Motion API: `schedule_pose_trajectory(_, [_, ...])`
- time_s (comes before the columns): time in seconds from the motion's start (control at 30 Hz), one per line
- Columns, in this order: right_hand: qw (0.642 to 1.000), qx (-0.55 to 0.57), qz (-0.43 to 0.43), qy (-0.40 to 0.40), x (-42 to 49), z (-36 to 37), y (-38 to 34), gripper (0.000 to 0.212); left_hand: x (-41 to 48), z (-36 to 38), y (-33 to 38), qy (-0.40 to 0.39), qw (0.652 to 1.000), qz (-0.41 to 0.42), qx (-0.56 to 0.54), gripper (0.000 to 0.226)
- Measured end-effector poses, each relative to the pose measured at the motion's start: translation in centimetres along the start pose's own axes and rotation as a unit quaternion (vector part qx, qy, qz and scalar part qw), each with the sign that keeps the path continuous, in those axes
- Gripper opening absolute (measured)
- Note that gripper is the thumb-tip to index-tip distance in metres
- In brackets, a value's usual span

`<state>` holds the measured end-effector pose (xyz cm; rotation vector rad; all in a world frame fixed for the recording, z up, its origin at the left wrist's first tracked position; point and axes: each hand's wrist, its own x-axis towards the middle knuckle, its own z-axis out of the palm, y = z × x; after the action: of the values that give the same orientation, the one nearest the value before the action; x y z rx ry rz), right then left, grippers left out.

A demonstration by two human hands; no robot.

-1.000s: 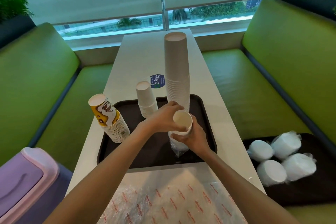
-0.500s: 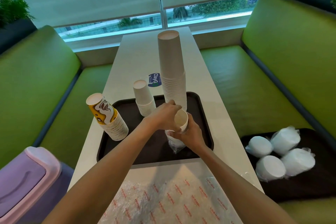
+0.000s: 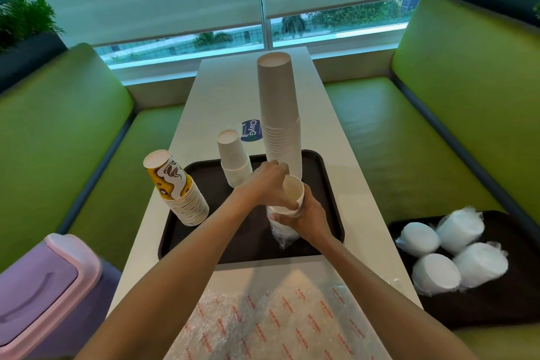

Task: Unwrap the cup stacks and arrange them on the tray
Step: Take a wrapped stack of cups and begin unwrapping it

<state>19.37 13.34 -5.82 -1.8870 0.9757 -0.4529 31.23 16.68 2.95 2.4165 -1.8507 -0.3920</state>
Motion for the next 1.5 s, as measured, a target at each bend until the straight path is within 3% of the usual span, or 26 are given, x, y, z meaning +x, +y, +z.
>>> schedule_pose_trajectory(0.33, [0.999,-0.04,-0.01,0.008,0.1,0.1,-0.1,0.1,0.2,0.4,-0.1,0.005,1.0,-0.007,-0.019,0.078])
schedule_pose_trajectory(0.83, [0.999,0.012,-0.04,0.025,0.2,0.3,0.6,0.096,-0.3,-0.3,-0.1,0.006,0.999,-0.018,-0.028,0.092])
schedule_pose_trajectory(1.1, [0.997,0.029,-0.067,0.034,0.3,-0.5,0.8,0.092,-2.7,-3.7,-1.7,0.064,0.991,-0.044,-0.109,0.073])
schedule_pose_trajectory(1.37, [0.995,0.058,-0.072,0.03,0.2,-0.7,0.8,0.086,-5.2,-1.7,-5.4,-0.1,0.955,-0.13,-0.248,0.066])
schedule_pose_trajectory(1.5, [0.995,0.061,-0.077,0.023,0.3,-0.6,0.9,0.083,-5.6,-1.0,-6.0,-0.103,0.926,-0.14,-0.335,0.058])
